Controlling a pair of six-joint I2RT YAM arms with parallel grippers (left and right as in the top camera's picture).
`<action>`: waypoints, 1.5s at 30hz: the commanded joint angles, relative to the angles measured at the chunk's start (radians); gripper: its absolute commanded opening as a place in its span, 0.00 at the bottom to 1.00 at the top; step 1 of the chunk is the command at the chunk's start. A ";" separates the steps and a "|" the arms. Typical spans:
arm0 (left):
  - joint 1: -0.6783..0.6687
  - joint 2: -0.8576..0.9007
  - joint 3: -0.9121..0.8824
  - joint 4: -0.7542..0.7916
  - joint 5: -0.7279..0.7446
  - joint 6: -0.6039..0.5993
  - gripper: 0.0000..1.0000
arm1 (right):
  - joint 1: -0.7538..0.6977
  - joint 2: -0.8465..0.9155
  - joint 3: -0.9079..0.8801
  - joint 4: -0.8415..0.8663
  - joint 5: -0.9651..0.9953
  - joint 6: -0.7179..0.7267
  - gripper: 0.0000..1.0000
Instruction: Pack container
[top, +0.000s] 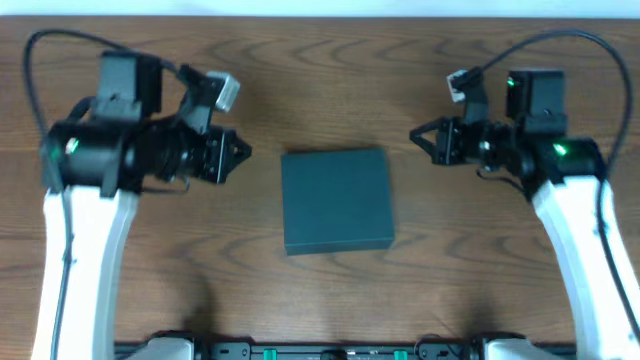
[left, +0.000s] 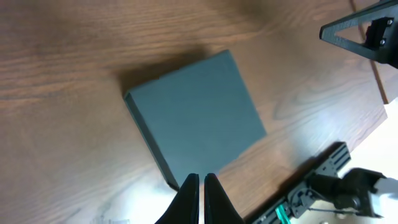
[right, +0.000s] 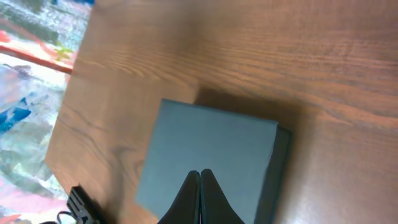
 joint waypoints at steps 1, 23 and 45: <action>0.003 -0.086 0.016 -0.032 -0.007 0.017 0.06 | -0.008 -0.109 0.012 -0.048 0.016 -0.026 0.02; 0.003 -0.349 0.015 -0.146 -0.008 0.017 0.48 | -0.008 -0.504 0.012 -0.428 0.127 -0.070 0.70; 0.003 -0.349 0.015 -0.149 -0.085 0.017 0.95 | -0.008 -0.505 0.012 -0.468 0.144 -0.070 0.99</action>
